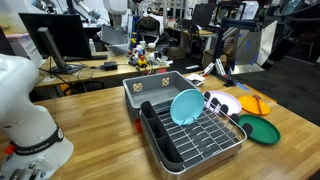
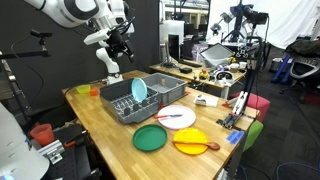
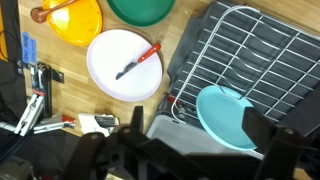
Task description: Put the blue plate on the table
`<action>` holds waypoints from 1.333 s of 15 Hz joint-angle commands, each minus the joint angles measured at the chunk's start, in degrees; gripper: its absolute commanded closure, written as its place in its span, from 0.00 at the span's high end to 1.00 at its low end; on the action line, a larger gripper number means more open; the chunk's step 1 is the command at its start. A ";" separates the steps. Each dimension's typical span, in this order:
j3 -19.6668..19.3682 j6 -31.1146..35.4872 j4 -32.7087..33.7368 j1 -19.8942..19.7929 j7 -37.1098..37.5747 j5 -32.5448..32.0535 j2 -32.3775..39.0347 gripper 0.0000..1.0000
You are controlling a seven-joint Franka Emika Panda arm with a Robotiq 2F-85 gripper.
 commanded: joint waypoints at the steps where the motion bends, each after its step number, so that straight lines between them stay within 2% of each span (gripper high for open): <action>1: -0.02 0.10 0.10 0.01 -0.03 -0.19 0.28 1.00; 8: 0.05 0.45 0.18 0.21 -0.22 -0.14 0.55 1.00; 11: 1.80 1.69 0.37 0.55 -1.06 -3.38 2.14 1.00; 15: 6.19 7.38 0.11 0.16 0.35 -13.36 5.78 1.00; 20: 10.41 16.87 1.47 -1.50 7.39 -32.23 11.42 1.00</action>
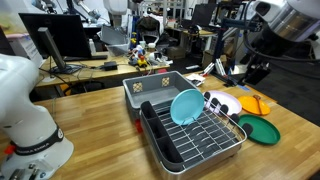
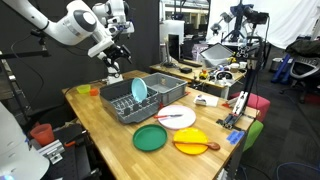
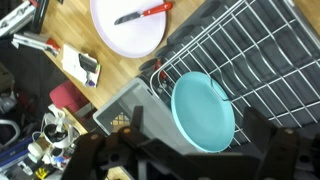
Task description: Put the blue plate on the table
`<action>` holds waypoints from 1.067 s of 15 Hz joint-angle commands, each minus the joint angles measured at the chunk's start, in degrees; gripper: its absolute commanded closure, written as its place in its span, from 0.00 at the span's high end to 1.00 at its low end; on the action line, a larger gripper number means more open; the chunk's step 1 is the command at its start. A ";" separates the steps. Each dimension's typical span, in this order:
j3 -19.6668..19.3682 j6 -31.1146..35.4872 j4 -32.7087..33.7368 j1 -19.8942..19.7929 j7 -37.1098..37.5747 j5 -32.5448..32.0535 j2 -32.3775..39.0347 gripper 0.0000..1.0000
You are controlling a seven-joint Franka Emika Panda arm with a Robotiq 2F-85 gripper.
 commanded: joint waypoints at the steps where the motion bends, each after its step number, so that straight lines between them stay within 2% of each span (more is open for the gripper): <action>1: 2.18 5.29 1.93 -2.15 3.75 -10.93 3.90 1.00; 3: 2.31 7.50 2.96 -1.85 5.77 -15.42 5.95 1.00; 6: 2.73 9.42 6.02 -2.16 11.21 -25.94 9.54 1.00; 7: 1.72 8.07 3.72 -0.53 8.69 -21.03 6.87 1.00; 9: 1.73 8.33 5.16 -0.60 10.43 -23.83 8.66 1.00; 14: 1.73 8.40 5.69 -0.66 10.44 -24.02 9.15 1.00; 16: 2.05 7.55 6.37 -0.63 11.91 -26.10 9.54 1.00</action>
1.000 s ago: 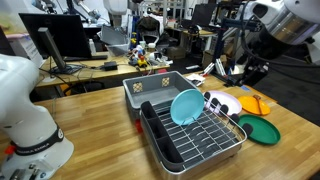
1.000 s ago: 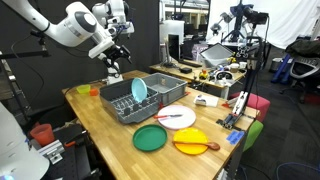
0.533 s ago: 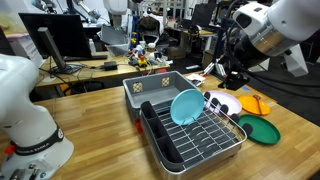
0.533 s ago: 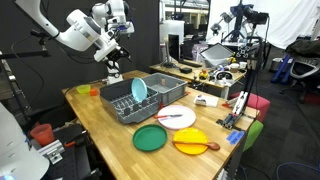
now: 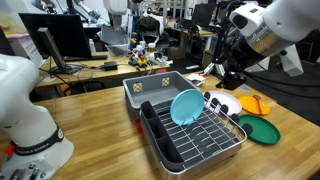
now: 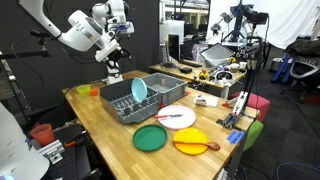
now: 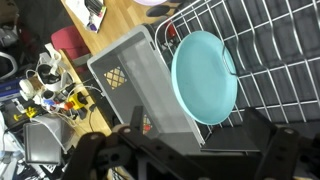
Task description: Put the blue plate on the table
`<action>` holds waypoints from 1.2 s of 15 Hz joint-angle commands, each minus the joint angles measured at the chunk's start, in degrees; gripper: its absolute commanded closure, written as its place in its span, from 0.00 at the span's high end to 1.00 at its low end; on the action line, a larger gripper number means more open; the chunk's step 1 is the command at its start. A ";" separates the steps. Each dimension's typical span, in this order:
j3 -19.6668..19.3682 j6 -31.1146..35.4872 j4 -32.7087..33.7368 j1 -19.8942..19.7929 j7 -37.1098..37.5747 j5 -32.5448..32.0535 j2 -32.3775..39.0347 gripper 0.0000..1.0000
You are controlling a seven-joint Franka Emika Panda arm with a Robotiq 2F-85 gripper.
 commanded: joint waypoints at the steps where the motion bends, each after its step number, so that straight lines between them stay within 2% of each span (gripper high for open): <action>1: 0.65 -1.46 1.35 -0.08 2.47 -4.20 0.95 1.00; 6: 2.78 -3.85 4.12 0.88 8.93 -17.63 4.56 1.00; 11: 3.08 -6.54 9.49 2.42 21.48 -34.30 11.58 1.00; 14: 2.96 -8.19 12.42 3.11 25.55 -40.05 16.39 1.00; 18: 2.74 -10.18 15.03 3.86 26.51 -43.67 21.68 1.00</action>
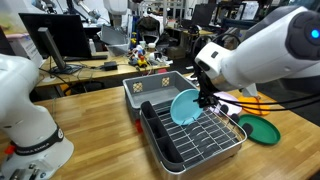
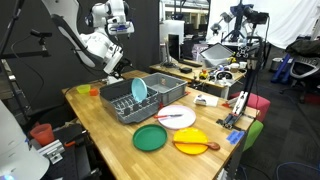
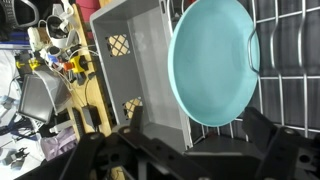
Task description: Put the blue plate on the table
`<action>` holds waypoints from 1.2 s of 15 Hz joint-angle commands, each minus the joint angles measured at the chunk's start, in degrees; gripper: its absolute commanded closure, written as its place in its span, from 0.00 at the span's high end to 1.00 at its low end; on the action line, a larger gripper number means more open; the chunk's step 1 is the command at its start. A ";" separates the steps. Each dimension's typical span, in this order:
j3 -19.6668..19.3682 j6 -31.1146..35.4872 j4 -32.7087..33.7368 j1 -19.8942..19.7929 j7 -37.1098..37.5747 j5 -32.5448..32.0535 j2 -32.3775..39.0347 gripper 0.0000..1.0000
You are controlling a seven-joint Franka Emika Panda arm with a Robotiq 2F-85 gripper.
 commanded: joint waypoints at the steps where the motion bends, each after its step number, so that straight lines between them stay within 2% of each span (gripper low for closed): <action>1: -0.31 -2.27 2.68 0.86 1.27 -3.62 3.76 1.00; 10: -2.25 -5.91 4.74 2.00 1.78 -6.90 5.17 1.00; 18: -2.76 -7.24 4.86 1.96 1.81 -6.68 5.44 1.00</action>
